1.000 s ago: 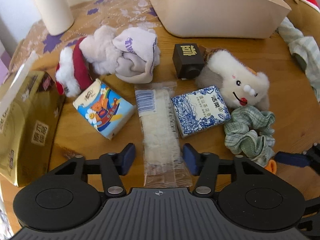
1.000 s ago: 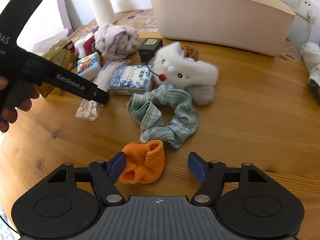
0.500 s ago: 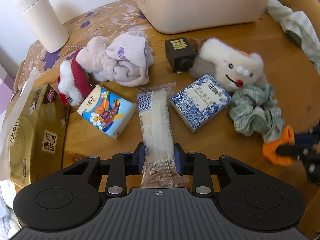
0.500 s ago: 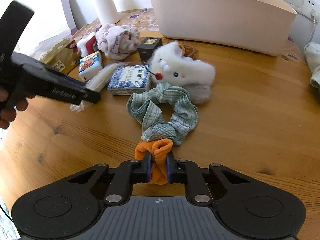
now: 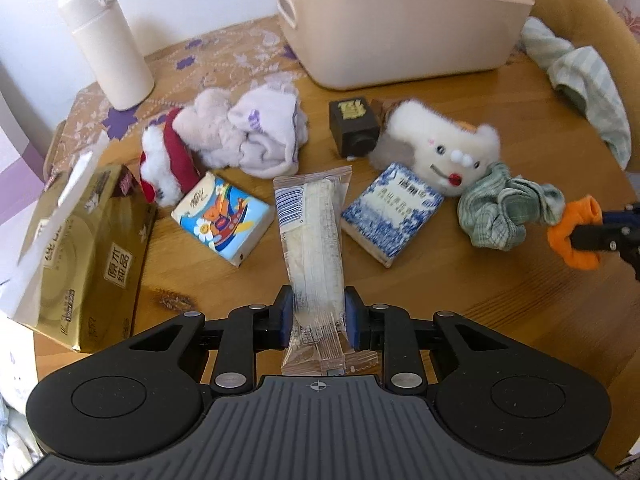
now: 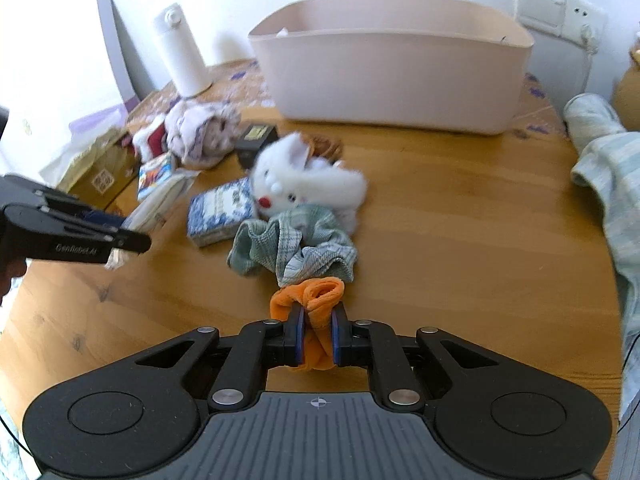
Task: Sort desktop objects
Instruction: 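Carry the bread snack and orange cloth into the basket and open both tools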
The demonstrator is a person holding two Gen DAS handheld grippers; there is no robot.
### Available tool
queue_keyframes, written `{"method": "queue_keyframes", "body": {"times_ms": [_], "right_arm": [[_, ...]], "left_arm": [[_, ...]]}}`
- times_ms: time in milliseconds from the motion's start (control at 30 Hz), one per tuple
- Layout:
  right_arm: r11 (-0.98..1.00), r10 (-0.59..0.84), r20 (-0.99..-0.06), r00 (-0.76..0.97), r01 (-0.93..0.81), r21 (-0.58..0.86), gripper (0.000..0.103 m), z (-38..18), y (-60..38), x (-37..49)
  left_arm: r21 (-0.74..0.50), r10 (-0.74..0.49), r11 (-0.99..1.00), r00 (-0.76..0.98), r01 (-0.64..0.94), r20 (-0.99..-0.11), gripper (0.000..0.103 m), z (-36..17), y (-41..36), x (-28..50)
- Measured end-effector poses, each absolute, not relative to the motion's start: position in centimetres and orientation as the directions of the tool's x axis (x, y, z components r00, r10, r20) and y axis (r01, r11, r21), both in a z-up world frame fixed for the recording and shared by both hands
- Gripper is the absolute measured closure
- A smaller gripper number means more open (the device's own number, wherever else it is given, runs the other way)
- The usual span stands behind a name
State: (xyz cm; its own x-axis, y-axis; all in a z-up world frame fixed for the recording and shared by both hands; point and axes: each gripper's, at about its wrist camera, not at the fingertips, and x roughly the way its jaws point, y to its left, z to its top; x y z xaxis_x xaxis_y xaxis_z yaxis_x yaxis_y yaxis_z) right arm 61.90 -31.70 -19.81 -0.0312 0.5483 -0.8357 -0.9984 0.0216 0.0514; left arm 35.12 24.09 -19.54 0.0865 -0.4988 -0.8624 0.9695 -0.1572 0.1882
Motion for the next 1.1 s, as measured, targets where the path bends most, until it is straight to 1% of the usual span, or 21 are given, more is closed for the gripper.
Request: {"method": "queue_keyframes", "body": {"times_ms": [100,267,400,533,700,733,867,1000,1100], "right_arm": [[0.024,0.57,-0.821,-0.026,-0.999,0.048,0.091,-18.7,-31.6,62.6],[0.03,0.612,-0.791,-0.017,-0.999,0.044,0.091,-16.7,-31.5,63.7],[0.039,0.635,-0.772,-0.011,-0.998,0.047,0.091,-15.6,-31.1,64.8],[0.064,0.652,-0.758,-0.024,-0.994,0.086,0.091,-14.7,-29.9,66.5],[0.06,0.686,-0.727,-0.003,-0.996,0.061,0.091,-13.4,-28.0,68.1],[0.062,0.693,-0.721,0.005,-0.997,0.053,0.091,-13.1,-27.5,68.5],[0.054,0.732,-0.681,0.032,-0.998,0.012,0.091,-11.4,-25.1,69.8],[0.086,0.77,-0.635,0.061,-0.996,0.008,0.091,-9.7,-22.5,71.4],[0.117,0.78,-0.622,0.069,-0.992,0.037,0.091,-8.9,-20.5,72.6]], "left_arm": [[0.201,-0.526,-0.183,0.077,0.962,-0.847,0.077,-18.6,24.2,34.4],[0.18,-0.572,-0.192,0.039,0.965,-0.819,0.077,-16.4,23.6,33.6],[0.186,-0.607,-0.201,0.026,0.962,-0.794,0.077,-14.9,22.5,32.9],[0.183,-0.641,-0.205,0.009,0.961,-0.768,0.077,-13.3,21.4,32.7],[0.237,-0.68,-0.201,0.038,0.95,-0.732,0.077,-11.7,18.9,32.2],[0.242,-0.69,-0.235,0.014,0.942,-0.723,0.077,-11.3,18.4,32.1],[0.248,-0.724,-0.261,-0.02,0.933,-0.689,0.077,-9.7,16.0,31.3],[0.274,-0.751,-0.312,-0.059,0.91,-0.657,0.077,-8.6,13.5,29.4],[0.292,-0.764,-0.331,-0.073,0.898,-0.641,0.077,-8.3,11.9,27.8]]}}
